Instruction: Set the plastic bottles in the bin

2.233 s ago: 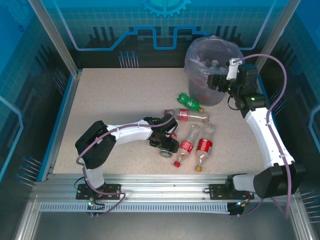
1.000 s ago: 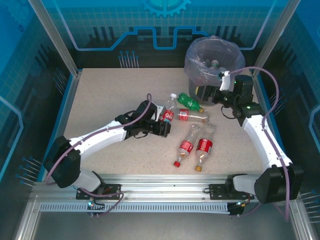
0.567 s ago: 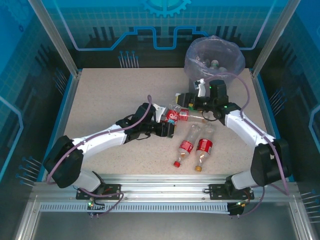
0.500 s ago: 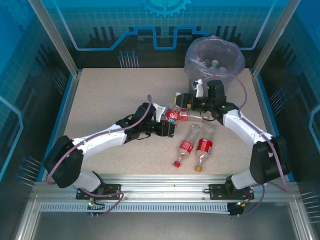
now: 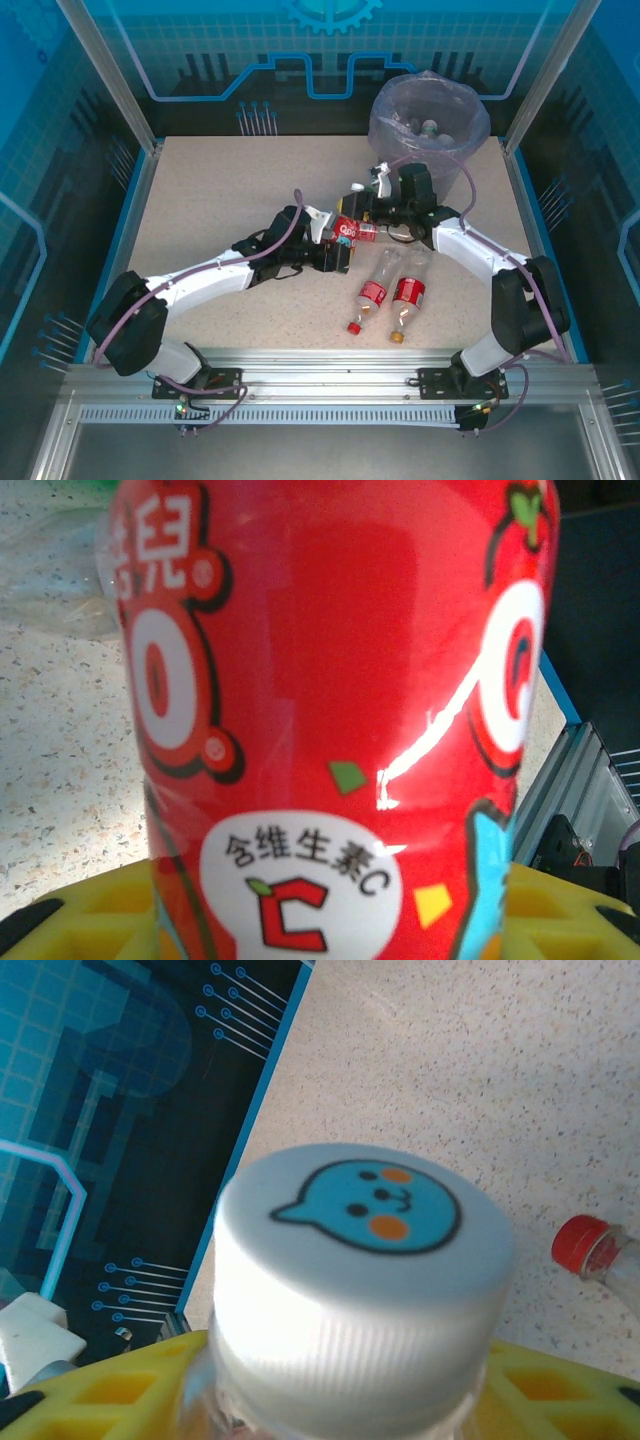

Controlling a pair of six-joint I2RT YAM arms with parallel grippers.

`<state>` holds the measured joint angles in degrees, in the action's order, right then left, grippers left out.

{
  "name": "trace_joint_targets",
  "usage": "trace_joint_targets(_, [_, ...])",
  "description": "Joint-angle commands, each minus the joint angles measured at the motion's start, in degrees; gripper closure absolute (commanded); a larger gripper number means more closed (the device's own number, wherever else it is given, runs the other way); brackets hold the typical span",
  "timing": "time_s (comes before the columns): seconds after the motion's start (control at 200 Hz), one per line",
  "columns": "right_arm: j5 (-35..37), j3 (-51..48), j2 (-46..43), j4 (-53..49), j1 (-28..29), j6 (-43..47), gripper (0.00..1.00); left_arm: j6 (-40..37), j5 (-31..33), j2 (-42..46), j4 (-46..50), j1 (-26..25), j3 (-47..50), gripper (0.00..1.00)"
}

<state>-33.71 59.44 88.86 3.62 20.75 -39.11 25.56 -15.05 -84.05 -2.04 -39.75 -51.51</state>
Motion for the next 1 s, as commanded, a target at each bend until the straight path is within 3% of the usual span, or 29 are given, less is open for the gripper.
trace_joint_targets(0.0, [0.8,0.4,-0.7,-1.4,0.4,1.3,0.48,0.2,0.0,0.1,-2.3,0.2,0.9,0.55])
trace_joint_targets(0.185, [1.2,1.2,-1.5,-2.4,0.1,2.1,0.54,0.6,-0.2,-0.1,-3.4,0.1,1.3,0.5])
trace_joint_targets(0.43, [3.8,9.2,-3.0,-10.7,-0.9,9.2,0.57,0.7,-2.2,0.7,-3.7,0.1,2.5,0.01])
trace_joint_targets(0.695, [16.0,21.1,-7.7,-20.9,-0.9,24.4,0.6,0.0,-1.0,3.1,-2.5,0.2,5.6,0.01])
trace_joint_targets(0.996, [36.2,33.1,-10.2,-22.1,-0.8,40.4,0.67,0.8,-0.2,1.9,-0.8,0.1,5.6,0.01])
